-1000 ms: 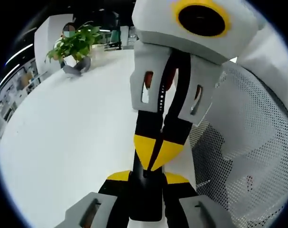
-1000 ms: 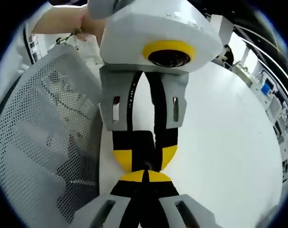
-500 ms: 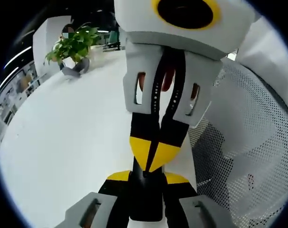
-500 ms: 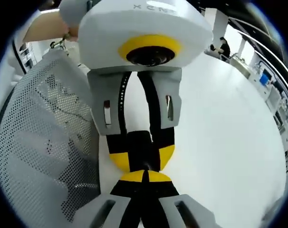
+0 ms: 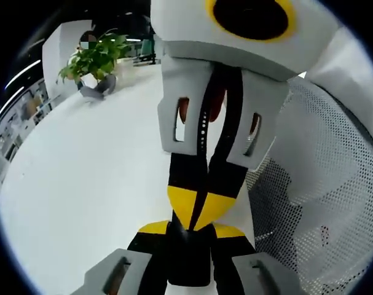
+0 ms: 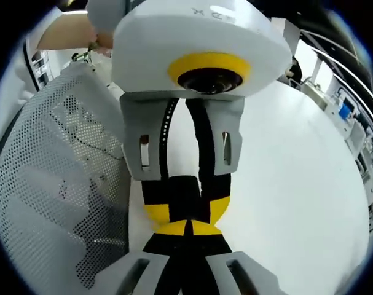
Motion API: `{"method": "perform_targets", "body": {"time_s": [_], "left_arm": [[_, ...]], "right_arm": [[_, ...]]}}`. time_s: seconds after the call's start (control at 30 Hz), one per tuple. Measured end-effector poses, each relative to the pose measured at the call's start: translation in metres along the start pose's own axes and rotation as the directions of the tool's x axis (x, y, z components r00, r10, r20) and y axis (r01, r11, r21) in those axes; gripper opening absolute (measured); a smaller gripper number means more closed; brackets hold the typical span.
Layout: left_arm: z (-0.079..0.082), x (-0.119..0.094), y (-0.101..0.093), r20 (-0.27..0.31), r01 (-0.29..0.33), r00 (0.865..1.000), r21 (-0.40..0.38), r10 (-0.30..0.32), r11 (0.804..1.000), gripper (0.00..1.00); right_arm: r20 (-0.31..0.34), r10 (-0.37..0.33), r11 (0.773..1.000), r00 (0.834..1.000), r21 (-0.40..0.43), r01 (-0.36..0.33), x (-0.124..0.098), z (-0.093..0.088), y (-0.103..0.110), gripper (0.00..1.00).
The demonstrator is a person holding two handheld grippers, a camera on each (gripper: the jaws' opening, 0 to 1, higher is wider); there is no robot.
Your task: Press the specified remote control buttons in sequence, fully releasing each button before pressing the next.
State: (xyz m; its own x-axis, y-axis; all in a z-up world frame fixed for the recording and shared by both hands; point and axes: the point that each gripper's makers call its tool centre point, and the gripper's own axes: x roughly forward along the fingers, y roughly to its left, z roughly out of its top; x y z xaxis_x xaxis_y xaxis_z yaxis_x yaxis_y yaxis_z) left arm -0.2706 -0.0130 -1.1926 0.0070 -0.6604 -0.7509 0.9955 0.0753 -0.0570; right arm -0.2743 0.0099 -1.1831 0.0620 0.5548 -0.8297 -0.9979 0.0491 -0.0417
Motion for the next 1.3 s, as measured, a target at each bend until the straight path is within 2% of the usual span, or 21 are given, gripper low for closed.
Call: {"method": "perform_targets", "body": {"time_s": [0.27, 0.43, 0.47, 0.53, 0.6, 0.7, 0.77, 0.83, 0.93, 1.0, 1.03, 1.2, 1.3], "left_arm": [[0.0, 0.0, 0.0, -0.01, -0.005, 1.0, 0.002, 0.005, 1.0, 0.24], [0.0, 0.001, 0.0, -0.012, -0.011, 1.0, 0.003, 0.011, 1.0, 0.25], [0.0, 0.0, 0.0, -0.011, -0.009, 1.0, 0.003, 0.009, 1.0, 0.25], [0.0, 0.0, 0.0, -0.01, -0.006, 1.0, 0.004, 0.007, 1.0, 0.25], [0.0, 0.001, 0.0, -0.011, -0.004, 1.0, 0.006, 0.004, 1.0, 0.25], [0.0, 0.001, 0.0, -0.01, -0.003, 1.0, 0.009, 0.003, 1.0, 0.25], [-0.001, 0.001, 0.0, -0.011, -0.002, 1.0, 0.016, 0.002, 1.0, 0.25], [-0.001, 0.001, 0.0, -0.015, -0.005, 1.0, 0.022, 0.005, 1.0, 0.25], [-0.001, 0.002, 0.0, -0.019, -0.017, 1.0, 0.027, 0.017, 0.999, 0.25], [-0.001, 0.002, -0.001, -0.016, -0.034, 0.999, 0.043, 0.035, 0.998, 0.25], [-0.001, 0.003, 0.0, -0.009, -0.049, 0.999, 0.014, 0.049, 0.999, 0.25], [-0.001, 0.002, -0.002, 0.025, -0.067, 0.997, 0.002, 0.067, 0.998, 0.25], [0.001, 0.003, -0.003, 0.04, -0.07, 0.997, 0.003, 0.07, 0.998, 0.25]], "right_arm": [[0.003, -0.026, 1.0, 1.0, 0.012, 0.026, 0.001, 0.001, -0.002, 0.0], [0.093, -0.001, 0.996, 0.996, 0.09, -0.008, -0.002, 0.001, -0.002, 0.0], [0.096, 0.02, 0.993, 0.995, 0.115, -0.032, -0.004, -0.002, 0.0, 0.0], [0.083, 0.016, 0.994, 0.996, 0.104, -0.025, -0.009, -0.009, -0.001, 0.0], [0.072, 0.014, 0.995, 0.997, 0.098, -0.021, -0.014, -0.02, -0.002, 0.05], [0.087, 0.043, 0.989, 0.995, 0.135, -0.055, -0.019, -0.028, 0.001, 0.21], [0.037, 0.015, 0.99, 0.999, 0.137, -0.02, -0.021, -0.043, -0.006, 0.27], [0.012, 0.025, 0.99, 1.0, 0.139, -0.026, -0.021, -0.052, -0.007, 0.29], [0.04, 0.032, 0.987, 0.999, 0.155, -0.038, -0.022, -0.05, -0.008, 0.29], [0.036, 0.034, 0.987, 0.999, 0.156, -0.039, -0.022, -0.051, -0.008, 0.27], [0.034, 0.038, 0.991, 0.999, 0.126, -0.042, -0.022, -0.051, -0.008, 0.26], [0.031, 0.04, 0.993, 0.999, 0.113, -0.043, -0.024, -0.054, -0.006, 0.23], [0.034, 0.064, 0.992, 0.997, 0.111, -0.068, -0.026, -0.055, -0.003, 0.23]]}}
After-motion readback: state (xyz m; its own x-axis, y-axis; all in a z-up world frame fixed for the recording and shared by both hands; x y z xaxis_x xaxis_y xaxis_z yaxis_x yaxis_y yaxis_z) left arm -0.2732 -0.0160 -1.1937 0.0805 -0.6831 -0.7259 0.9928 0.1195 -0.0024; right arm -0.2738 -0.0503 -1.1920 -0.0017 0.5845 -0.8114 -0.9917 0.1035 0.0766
